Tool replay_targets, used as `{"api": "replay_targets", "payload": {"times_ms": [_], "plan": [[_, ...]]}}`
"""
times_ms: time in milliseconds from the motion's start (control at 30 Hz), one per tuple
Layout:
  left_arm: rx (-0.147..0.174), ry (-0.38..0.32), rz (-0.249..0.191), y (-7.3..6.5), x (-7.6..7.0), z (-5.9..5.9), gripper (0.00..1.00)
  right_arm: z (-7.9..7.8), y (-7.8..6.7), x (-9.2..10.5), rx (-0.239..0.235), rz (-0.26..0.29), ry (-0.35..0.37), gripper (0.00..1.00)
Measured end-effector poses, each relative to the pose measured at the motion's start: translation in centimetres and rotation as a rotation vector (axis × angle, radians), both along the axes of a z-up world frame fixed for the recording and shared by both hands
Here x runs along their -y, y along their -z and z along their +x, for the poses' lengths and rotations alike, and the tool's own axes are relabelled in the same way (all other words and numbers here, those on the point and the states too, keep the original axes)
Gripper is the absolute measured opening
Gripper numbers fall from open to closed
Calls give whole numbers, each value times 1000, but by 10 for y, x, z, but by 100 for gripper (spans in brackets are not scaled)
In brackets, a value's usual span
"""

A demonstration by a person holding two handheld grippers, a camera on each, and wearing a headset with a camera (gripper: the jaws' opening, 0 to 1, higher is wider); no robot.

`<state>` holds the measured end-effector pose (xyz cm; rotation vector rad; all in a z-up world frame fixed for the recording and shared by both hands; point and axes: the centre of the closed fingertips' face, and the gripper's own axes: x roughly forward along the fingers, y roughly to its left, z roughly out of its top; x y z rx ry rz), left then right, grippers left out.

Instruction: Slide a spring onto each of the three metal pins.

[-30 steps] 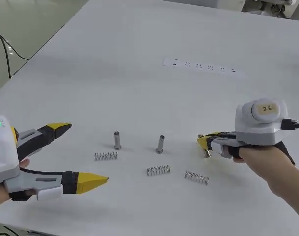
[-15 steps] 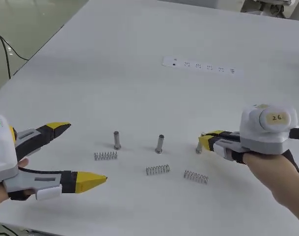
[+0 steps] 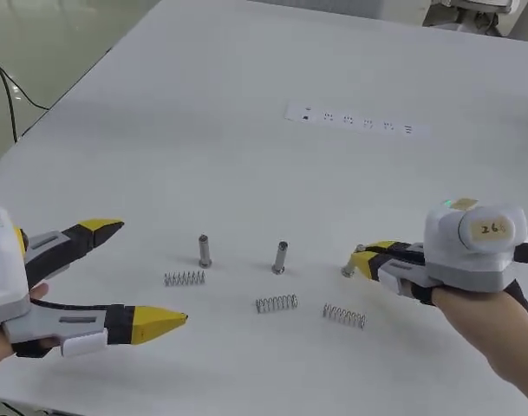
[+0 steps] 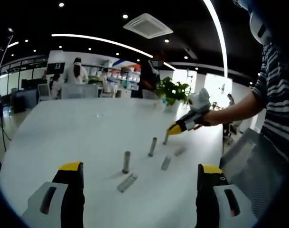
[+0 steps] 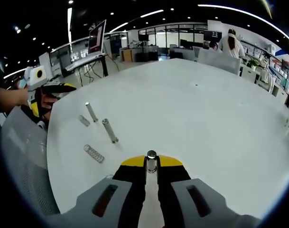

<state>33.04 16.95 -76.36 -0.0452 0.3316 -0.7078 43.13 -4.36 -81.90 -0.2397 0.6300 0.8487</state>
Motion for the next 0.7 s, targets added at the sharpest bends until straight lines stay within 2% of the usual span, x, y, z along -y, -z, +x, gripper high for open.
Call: {"api": "replay_targets", "payload": {"times_ms": [167, 367, 700], "plan": [[-1, -1, 0, 1, -2, 0, 97, -3, 0, 0, 11, -14, -16, 6], [-2, 2, 7, 1, -2, -1, 98, -1, -6, -2, 10, 14, -14, 6], [5, 4, 4, -2, -1, 0, 98, -1, -11, -5, 7, 35, -11, 15]]}}
